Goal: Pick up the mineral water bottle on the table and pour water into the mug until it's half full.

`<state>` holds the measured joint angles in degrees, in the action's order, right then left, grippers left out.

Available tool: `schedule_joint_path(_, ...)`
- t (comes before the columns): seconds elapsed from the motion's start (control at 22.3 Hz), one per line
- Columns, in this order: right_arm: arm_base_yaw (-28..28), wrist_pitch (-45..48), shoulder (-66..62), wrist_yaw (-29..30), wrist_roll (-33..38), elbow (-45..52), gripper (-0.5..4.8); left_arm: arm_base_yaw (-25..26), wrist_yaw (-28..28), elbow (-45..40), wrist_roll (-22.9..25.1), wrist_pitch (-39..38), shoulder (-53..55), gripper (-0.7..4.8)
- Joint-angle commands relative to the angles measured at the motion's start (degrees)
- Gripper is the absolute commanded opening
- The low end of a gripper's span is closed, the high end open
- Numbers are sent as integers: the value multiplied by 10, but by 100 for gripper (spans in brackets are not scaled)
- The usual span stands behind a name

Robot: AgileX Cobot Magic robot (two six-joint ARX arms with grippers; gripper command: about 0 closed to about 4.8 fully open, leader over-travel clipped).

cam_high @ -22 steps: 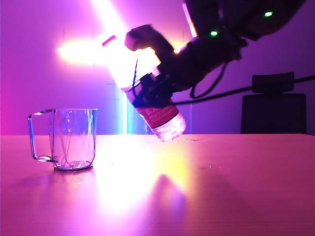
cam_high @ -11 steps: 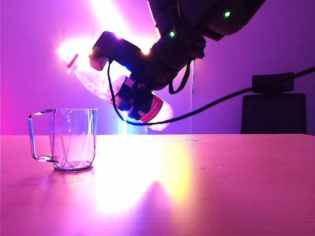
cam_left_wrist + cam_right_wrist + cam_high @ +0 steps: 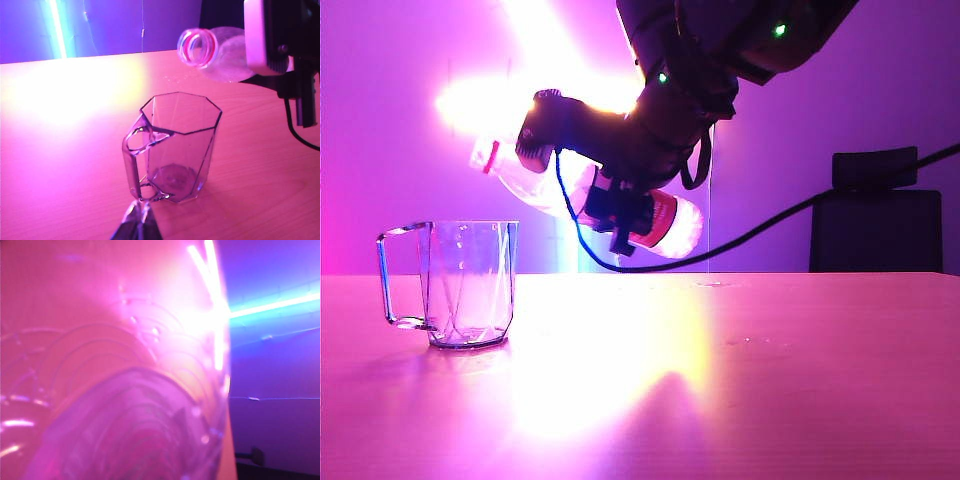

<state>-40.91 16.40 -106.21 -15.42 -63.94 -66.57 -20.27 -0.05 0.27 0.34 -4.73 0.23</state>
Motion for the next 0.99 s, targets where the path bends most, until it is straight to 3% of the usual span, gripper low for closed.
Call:
schedule_joint_path(0.04, -2, 29, 7, -30, -57, -4, 216, 0, 1, 2, -2, 5, 1, -2)
schedule_joint_path(0.45, -5, 37, 7, -84, -160, -5, 216, 0, 1, 2, -2, 5, 1, -2)
schedule_joint_path(0.99, -6, 50, 7, -115, -203, -5, 216, -1, 1, 2, -2, 5, 1, -2)
